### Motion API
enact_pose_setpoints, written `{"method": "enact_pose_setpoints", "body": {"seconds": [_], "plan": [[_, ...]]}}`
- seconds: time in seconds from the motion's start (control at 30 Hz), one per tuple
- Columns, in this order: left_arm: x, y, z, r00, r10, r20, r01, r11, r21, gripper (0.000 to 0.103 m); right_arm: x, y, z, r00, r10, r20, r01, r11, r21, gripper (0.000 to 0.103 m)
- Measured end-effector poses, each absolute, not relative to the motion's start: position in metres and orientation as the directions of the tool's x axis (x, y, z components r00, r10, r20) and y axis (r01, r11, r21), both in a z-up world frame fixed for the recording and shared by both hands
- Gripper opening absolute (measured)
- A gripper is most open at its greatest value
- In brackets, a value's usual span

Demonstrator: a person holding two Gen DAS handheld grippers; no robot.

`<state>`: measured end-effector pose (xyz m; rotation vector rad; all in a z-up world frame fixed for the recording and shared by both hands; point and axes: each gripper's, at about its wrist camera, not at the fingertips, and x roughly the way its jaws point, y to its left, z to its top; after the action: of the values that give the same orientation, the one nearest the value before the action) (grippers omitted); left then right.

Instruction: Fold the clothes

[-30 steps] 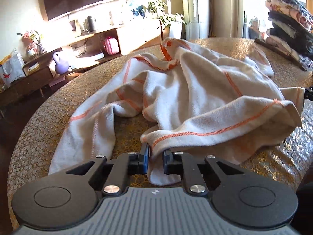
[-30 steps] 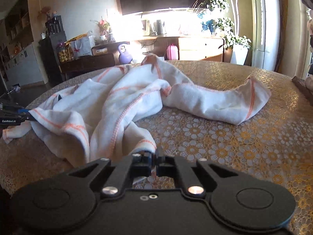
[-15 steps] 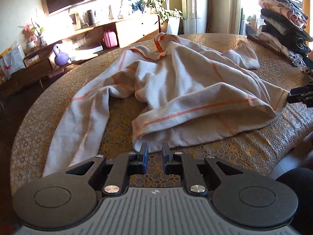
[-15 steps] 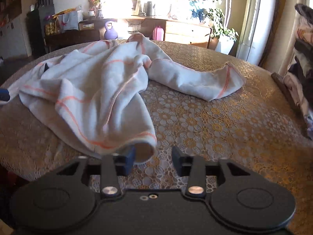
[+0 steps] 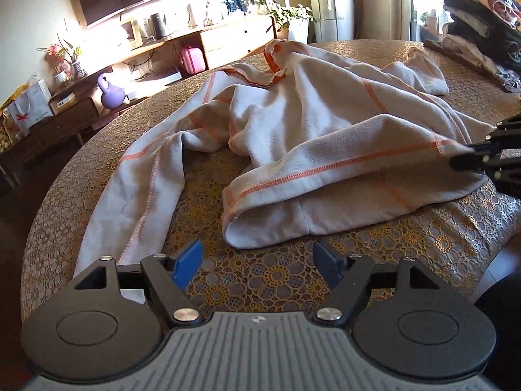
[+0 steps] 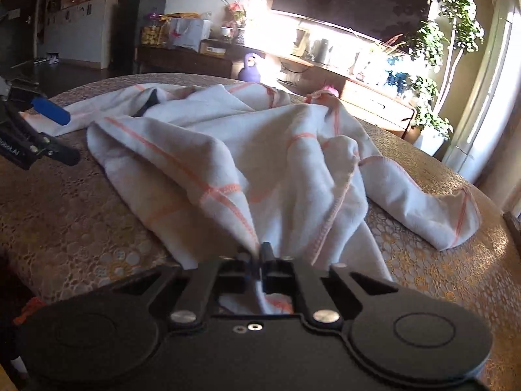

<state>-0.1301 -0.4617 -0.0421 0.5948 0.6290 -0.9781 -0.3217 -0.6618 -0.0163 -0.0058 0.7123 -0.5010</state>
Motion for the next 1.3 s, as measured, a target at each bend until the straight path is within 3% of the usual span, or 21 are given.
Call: {"method": "enact_pose_setpoints", "body": {"seconds": [0.27,0.53,0.57,0.6,0.63,0.73,1.07,1.3], "plan": [[-0.114,-0.486,-0.053,0.432,-0.568,-0.7,0.868,0.474,0.151,0.074,-0.368,-0.703,0.031,0.685,-0.523,-0.507,0.599,0.8,-0.015,0.103],[-0.126,-0.512,-0.058,0.468,-0.597,-0.652,0.866,0.457,0.204,0.073,-0.397,-0.736,0.037,0.665,-0.564,-0.489,0.682,0.726,0.09,0.103],[-0.128,-0.514,-0.059,0.476,-0.596,-0.647,0.863,0.457,0.213,0.07,-0.4,-0.738,0.034,0.66,-0.57,-0.49,0.688,0.72,0.09,0.103],[-0.128,-0.515,-0.059,0.482,-0.595,-0.644,0.861,0.457,0.222,0.056,-0.403,-0.741,0.032,0.653,-0.573,-0.495,0.695,0.713,0.091,0.103],[-0.129,-0.516,-0.06,0.487,-0.592,-0.642,0.859,0.457,0.231,0.031,-0.407,-0.743,0.029,0.645,-0.576,-0.502,0.704,0.704,0.096,0.103],[-0.13,-0.515,-0.06,0.485,-0.594,-0.642,0.86,0.456,0.228,0.012,-0.414,-0.749,0.018,0.627,-0.571,-0.53,0.718,0.688,0.107,0.103],[-0.12,-0.439,0.007,0.52,-0.652,-0.551,0.817,0.568,0.099,0.008,-0.397,-0.734,0.04,0.71,-0.505,-0.49,0.636,0.759,0.139,0.103],[-0.121,-0.383,-0.019,0.522,-0.553,-0.65,0.762,0.645,0.063,0.008,-0.364,-0.693,0.029,0.726,-0.391,-0.566,0.52,0.85,0.08,0.103]]}}
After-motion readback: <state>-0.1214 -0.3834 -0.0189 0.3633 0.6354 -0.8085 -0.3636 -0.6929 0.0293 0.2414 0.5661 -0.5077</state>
